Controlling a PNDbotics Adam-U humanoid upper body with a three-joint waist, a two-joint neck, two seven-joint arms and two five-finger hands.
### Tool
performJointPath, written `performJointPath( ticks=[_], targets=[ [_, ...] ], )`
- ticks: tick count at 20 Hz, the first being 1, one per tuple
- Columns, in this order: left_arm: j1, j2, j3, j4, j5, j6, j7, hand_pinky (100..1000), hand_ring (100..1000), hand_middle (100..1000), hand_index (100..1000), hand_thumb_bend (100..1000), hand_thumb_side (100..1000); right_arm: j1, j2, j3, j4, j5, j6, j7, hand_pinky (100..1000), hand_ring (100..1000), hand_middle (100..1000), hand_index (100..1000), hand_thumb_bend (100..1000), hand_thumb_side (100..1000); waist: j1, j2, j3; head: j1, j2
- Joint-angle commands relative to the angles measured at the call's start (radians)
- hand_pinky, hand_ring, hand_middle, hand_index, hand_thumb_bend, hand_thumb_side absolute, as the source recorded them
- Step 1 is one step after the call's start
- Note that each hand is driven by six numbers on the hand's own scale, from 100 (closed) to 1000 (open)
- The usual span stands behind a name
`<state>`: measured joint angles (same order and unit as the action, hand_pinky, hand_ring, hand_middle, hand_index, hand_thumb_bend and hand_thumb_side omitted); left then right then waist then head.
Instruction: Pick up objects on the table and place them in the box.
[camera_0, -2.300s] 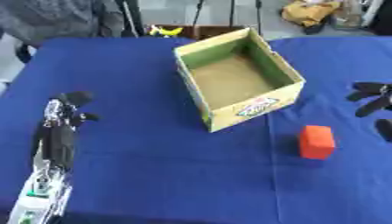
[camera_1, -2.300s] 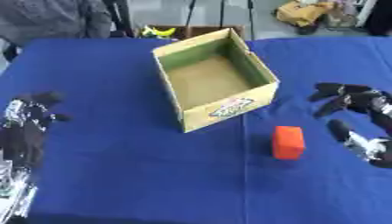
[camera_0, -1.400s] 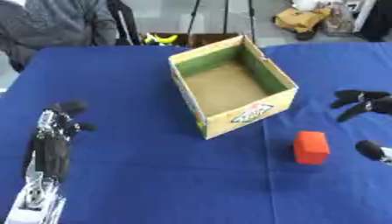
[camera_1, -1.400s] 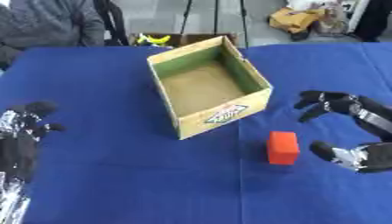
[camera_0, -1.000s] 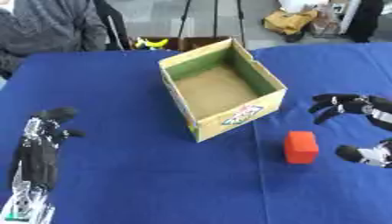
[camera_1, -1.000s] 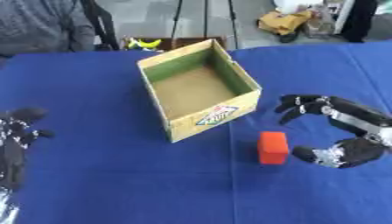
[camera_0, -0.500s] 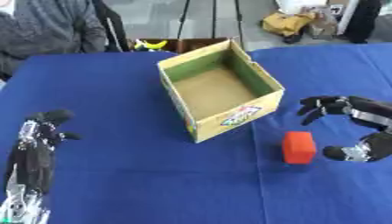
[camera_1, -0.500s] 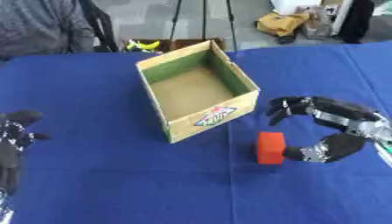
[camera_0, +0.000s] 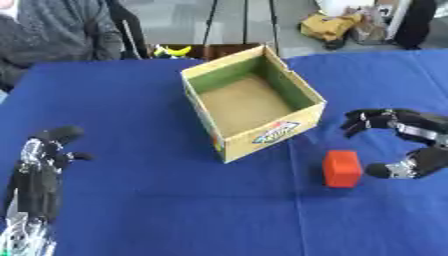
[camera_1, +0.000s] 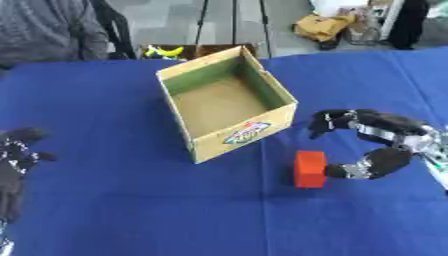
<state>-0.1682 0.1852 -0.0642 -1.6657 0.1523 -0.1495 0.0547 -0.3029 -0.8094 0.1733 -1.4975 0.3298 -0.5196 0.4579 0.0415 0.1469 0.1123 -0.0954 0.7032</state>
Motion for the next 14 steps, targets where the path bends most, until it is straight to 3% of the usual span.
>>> performJointPath(
  ticks=[1,14],
  targets=[
    [-0.009,0.019,-0.001,-0.017,0.003,-0.002,-0.003,542,814,644,702,100,1000,-0.022,-0.012,-0.001,0.024,0.03,-0.003,-0.015,789,1000,842,821,554,909,-0.001,-0.015,0.003,-0.004,0.005],
    [-0.012,0.017,-0.001,-0.017,0.003,-0.001,-0.003,542,815,644,702,100,1000,-0.041,0.019,0.028,0.078,0.09,-0.032,-0.025,791,1000,842,823,550,941,-0.001,-0.015,0.009,-0.008,0.008]
  ],
)
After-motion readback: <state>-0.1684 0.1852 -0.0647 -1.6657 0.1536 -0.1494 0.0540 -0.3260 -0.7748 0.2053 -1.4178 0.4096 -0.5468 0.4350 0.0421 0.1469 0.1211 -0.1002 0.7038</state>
